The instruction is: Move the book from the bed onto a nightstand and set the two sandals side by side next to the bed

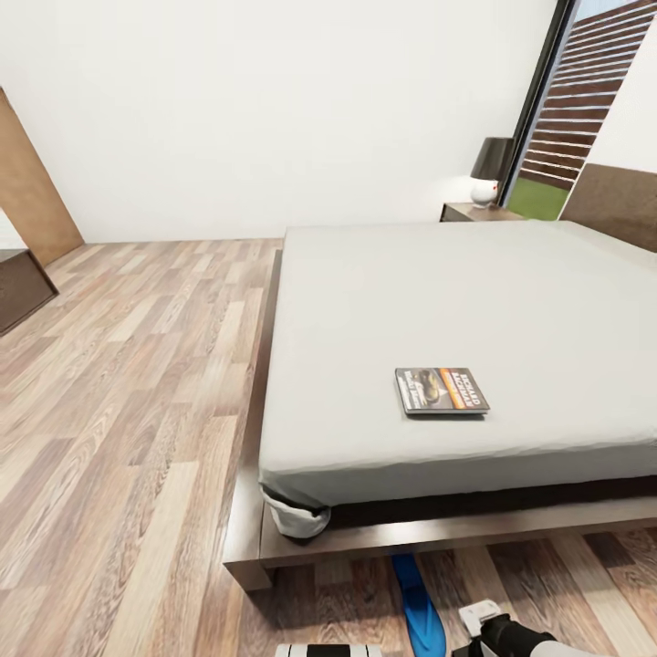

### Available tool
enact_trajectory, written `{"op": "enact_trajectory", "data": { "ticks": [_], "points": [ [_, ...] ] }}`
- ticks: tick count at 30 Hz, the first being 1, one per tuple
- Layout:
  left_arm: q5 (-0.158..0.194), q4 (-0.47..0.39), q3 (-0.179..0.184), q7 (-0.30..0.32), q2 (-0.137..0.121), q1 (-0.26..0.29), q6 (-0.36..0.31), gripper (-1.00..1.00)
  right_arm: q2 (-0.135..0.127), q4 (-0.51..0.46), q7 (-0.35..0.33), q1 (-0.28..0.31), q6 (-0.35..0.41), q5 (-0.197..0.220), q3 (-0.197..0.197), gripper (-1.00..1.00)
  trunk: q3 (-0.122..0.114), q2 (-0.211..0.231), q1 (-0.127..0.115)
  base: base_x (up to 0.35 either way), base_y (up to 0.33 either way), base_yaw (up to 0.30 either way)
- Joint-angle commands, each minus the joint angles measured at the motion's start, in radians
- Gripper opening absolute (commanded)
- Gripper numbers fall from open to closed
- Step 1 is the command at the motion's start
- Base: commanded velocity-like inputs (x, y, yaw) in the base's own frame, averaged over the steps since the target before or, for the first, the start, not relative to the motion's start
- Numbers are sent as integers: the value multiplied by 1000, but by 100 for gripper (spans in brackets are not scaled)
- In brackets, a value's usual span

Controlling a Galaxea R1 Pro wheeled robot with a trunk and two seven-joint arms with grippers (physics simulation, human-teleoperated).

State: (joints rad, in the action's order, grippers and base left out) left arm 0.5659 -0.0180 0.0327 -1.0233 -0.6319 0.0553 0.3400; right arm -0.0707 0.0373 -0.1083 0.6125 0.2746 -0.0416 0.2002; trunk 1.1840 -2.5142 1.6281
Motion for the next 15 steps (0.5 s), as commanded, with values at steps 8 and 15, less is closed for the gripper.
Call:
{"op": "enact_trajectory", "data": {
  "ticks": [8, 15],
  "points": [
    [5, 0, 4, 8, 0, 0, 3, -100, -5, -1, -5, -27, -10, -7, 5, 100, 1, 0, 0, 0, 0, 0],
    [4, 0, 4, 18, 0, 0, 5, -100, -5, -1, -4, -41, -13, -8, 5, 100, 1, 0, 0, 0, 0, 0]
  ]
}}
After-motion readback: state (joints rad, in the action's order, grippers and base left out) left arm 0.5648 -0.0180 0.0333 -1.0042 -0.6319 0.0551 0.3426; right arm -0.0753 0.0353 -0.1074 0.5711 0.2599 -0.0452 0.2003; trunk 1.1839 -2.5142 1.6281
